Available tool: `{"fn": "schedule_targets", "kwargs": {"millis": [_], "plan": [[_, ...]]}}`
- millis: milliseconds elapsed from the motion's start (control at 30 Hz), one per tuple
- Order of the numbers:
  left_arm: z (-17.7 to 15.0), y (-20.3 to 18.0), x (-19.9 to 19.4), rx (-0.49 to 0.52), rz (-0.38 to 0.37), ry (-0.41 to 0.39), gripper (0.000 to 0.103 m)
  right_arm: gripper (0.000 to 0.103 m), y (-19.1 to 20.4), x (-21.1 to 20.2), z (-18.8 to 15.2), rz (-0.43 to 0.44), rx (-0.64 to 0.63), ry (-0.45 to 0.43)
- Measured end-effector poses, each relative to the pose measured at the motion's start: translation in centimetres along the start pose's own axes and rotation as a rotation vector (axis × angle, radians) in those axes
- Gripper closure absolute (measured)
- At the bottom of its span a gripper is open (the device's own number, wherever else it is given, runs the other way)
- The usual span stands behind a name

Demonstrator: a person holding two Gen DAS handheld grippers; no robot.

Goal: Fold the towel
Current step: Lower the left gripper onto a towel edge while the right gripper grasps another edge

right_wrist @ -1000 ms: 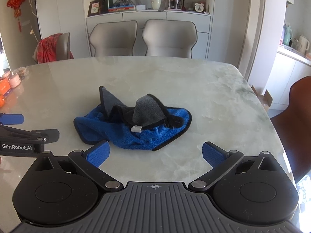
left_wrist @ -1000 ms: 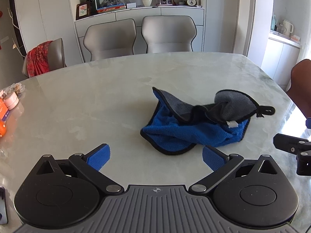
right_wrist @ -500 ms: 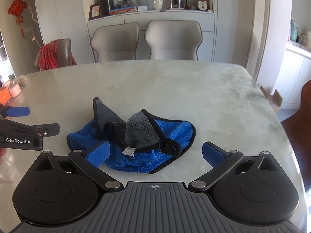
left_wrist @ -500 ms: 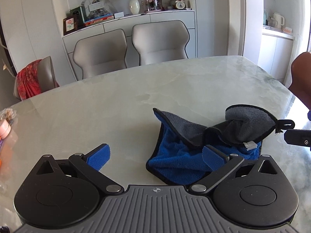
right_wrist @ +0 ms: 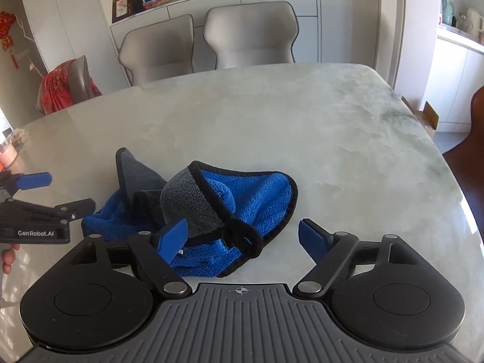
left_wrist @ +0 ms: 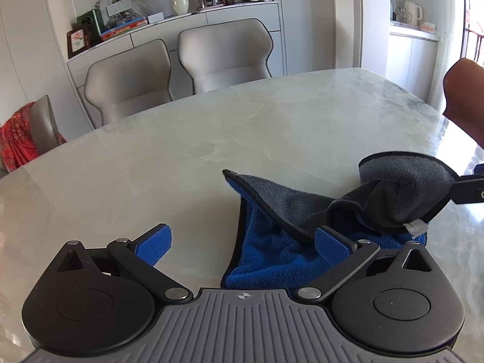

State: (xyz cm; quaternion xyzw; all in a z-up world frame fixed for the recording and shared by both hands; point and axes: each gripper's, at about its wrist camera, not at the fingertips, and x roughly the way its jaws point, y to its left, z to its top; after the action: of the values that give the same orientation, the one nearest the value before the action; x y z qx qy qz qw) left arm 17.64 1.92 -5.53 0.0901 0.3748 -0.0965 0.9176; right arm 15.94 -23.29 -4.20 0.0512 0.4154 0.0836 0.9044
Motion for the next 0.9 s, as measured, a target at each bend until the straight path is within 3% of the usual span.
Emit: {"fn": "schedule_targets", "kwargs": {"millis": [67,200,267,500,667,900], "plan": [[0.3,0.3,0.6,-0.003,-0.018,-0.002,0.002,0.025,0.0,0.2,0.0,0.010,-0.003,0.000],[1.2,1.0,2.2,-0.013,-0.080,0.006,0.008,0.045,0.2,0.5,0.0,0.027,-0.009,0.000],[1.6,1.3,2.9,-0.020,-0.093,0.011,0.015,0.048,0.2,0.7,0.0,0.036,-0.012,0.000],[2.8,2.6,6.2,-0.085,-0.174,0.095,0.022,0.056,0.4,1.4,0.0,0.060,-0.026,0.001],[3.6,3.8,7.9,-0.151,-0.219,0.144,0.022,0.059,0.3,2.0,0.0,0.061,-0.026,0.009],[4.5,4.6,9.3,-0.171,-0.262,0.150,0.023,0.074,0.7,2.0,-0.4,0.064,-0.046,0.002]]}}
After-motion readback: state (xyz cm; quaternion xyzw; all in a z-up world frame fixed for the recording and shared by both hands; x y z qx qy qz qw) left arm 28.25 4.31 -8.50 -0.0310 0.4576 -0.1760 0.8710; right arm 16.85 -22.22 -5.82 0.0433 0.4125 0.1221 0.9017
